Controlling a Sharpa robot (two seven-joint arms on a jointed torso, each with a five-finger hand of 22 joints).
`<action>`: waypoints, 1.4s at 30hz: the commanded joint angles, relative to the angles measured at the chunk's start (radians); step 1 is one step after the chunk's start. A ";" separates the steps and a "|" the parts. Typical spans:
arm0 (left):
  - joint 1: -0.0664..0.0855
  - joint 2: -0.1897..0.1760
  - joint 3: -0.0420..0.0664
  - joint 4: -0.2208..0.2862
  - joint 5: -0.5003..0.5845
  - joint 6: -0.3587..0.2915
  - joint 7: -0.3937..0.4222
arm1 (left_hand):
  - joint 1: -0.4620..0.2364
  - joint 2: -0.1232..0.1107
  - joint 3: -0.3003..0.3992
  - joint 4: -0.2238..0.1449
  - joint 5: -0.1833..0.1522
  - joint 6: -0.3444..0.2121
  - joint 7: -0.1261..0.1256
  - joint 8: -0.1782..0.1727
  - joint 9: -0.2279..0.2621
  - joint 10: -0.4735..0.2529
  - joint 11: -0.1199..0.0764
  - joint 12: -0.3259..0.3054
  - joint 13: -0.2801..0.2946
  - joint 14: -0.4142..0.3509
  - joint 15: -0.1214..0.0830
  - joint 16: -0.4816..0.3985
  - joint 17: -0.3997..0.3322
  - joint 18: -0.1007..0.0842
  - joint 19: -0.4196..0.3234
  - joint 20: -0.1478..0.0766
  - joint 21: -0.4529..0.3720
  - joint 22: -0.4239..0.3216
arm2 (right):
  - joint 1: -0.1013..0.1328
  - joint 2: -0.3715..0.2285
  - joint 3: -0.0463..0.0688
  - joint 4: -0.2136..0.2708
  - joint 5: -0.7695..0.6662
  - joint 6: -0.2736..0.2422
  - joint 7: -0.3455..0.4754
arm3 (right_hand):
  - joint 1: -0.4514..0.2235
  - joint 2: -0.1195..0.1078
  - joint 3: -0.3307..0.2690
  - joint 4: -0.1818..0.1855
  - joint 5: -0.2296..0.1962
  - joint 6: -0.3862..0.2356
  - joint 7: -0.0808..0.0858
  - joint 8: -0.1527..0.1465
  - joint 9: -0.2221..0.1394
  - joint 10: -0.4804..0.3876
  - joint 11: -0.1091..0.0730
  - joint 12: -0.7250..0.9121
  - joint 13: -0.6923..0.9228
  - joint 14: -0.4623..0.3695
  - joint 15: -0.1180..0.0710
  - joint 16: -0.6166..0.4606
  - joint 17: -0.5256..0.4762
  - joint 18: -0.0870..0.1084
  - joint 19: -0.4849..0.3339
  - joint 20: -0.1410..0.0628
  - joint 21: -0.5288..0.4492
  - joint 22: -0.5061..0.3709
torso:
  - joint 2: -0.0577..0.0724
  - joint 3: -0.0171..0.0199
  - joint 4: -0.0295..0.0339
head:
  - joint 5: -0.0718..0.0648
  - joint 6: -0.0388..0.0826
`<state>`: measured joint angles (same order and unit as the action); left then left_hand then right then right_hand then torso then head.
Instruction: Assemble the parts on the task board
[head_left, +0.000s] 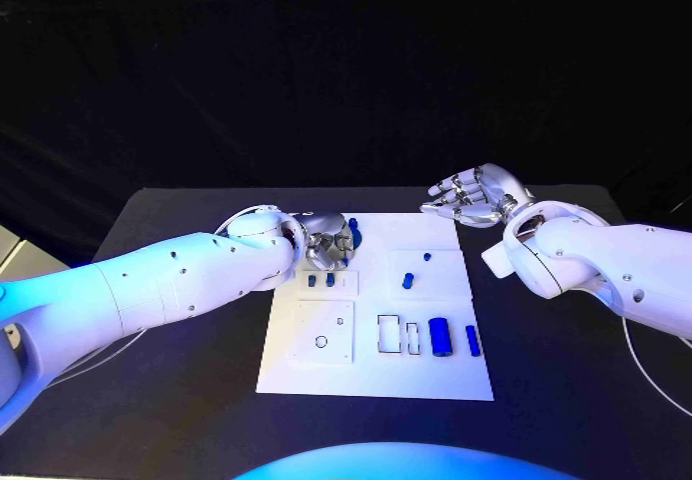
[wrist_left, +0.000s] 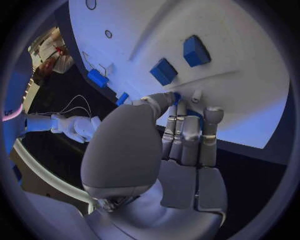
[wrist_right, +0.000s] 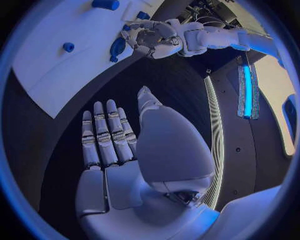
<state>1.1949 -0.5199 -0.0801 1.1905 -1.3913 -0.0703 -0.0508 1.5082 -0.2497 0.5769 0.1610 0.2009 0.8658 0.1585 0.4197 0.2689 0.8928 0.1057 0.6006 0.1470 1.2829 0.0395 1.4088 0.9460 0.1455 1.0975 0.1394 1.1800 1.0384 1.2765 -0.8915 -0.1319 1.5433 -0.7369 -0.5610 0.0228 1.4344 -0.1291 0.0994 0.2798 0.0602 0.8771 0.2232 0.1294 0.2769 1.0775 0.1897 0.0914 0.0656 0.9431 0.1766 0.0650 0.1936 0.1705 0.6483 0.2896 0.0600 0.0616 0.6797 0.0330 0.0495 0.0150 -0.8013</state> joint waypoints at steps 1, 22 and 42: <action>-0.004 0.001 -0.004 -0.002 -0.009 0.028 -0.006 | -0.001 0.017 0.003 -0.017 -0.004 0.015 0.000 -0.006 0.004 0.026 -0.007 0.005 0.005 0.018 -0.006 0.013 0.019 -0.013 0.017 -0.004 0.020 0.021 | -0.001 0.001 0.000 0.003 -0.004 0.009 0.016 | 0.007 0.005 0.001 -0.004 0.000 0.008 0.019 0.000 -0.001 0.004 -0.003 0.006 -0.001 0.003 -0.004 0.004 -0.001 0.009 0.004 0.001 0.006 0.001 | 0.000 0.0007 -0.0002 | 0.001 0.001; -0.007 -0.008 -0.004 0.002 0.021 -0.135 0.075 | -0.049 0.032 0.046 -0.085 0.000 0.105 -0.020 -0.038 0.051 0.181 -0.034 -0.123 -0.012 0.089 -0.034 0.027 0.078 -0.032 0.087 -0.028 0.095 0.113 | -0.001 0.002 0.000 0.005 -0.003 0.008 0.019 | 0.007 0.006 0.001 -0.004 0.000 0.009 0.020 0.001 -0.001 0.005 -0.002 0.006 -0.001 0.003 -0.004 0.004 -0.002 0.009 0.003 0.001 0.005 0.001 | 0.001 0.0007 -0.0007 | 0.005 0.006; -0.012 -0.164 0.044 0.150 0.154 -0.089 0.059 | -0.060 0.030 0.049 -0.090 0.001 0.105 -0.017 -0.051 0.056 0.192 -0.031 -0.155 -0.014 0.087 -0.032 0.022 0.067 -0.029 0.078 -0.028 0.088 0.103 | -0.001 -0.006 0.000 0.004 -0.003 0.010 0.017 | 0.007 0.006 0.001 -0.004 0.000 0.009 0.020 0.001 -0.001 0.005 -0.002 0.006 -0.001 0.003 -0.004 0.004 -0.002 0.009 0.003 0.001 0.005 0.001 | -0.003 0.0005 0.0030 | 0.004 0.003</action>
<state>1.1830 -0.6792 -0.0374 1.3348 -1.2793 -0.1832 0.0120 1.4574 -0.2213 0.6265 0.0782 0.1967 0.9654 0.1409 0.3740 0.3240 1.0779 0.0733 0.4491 0.1326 1.3653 0.0073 1.4327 1.0141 0.1304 1.1777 0.1128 1.2693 1.1423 1.2757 -0.8966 -0.1319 1.5457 -0.7362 -0.5606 0.0259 1.4344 -0.1291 0.0994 0.2798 0.0602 0.8771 0.2232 0.1294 0.2770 1.0775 0.1897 0.0913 0.0656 0.9431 0.1766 0.0650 0.1923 0.1705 0.6482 0.2896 0.0600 0.0614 0.6779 0.0332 0.0512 0.0183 -0.7980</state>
